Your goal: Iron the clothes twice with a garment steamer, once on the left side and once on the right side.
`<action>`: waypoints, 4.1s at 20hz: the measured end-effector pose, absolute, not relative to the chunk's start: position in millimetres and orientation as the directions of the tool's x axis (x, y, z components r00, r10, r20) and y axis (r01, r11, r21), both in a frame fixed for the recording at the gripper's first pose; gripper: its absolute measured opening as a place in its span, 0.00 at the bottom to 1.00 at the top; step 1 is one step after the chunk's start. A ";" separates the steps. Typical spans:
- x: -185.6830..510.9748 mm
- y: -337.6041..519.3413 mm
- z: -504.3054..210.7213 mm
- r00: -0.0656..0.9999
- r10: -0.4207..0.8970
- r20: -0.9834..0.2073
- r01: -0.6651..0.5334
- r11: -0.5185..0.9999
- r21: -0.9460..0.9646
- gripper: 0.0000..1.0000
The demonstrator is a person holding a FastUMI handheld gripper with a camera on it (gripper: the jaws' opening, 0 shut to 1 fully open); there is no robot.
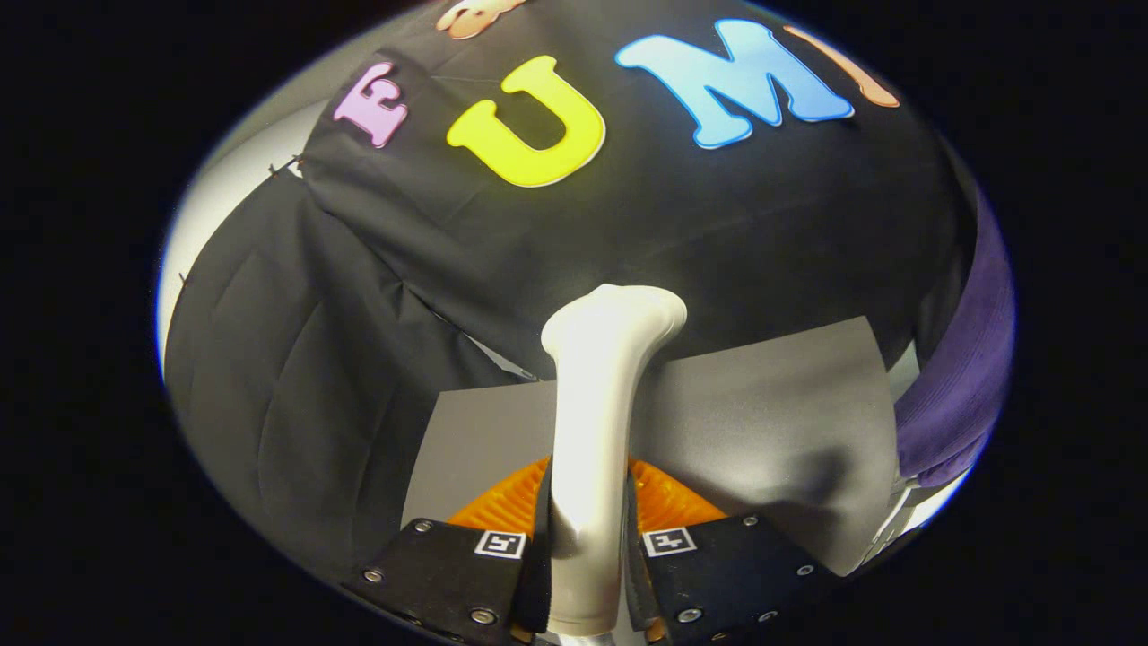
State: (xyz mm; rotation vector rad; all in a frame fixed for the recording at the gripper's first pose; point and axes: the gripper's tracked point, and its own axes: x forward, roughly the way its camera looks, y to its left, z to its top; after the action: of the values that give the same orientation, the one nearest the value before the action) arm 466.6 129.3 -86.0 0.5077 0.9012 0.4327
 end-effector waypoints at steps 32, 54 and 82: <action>198.7 -83.5 62.6 0.930 0.320 -0.184 -0.229 0.891 0.391 0.32; 372.0 -167.6 38.0 0.973 0.022 -0.228 0.041 0.962 0.268 0.32; 280.0 -181.5 -233.6 0.758 -0.003 -0.653 0.268 0.913 0.307 0.33</action>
State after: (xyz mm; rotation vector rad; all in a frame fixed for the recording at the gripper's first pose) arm 280.0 -181.5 -233.6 0.4008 0.7000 -0.1515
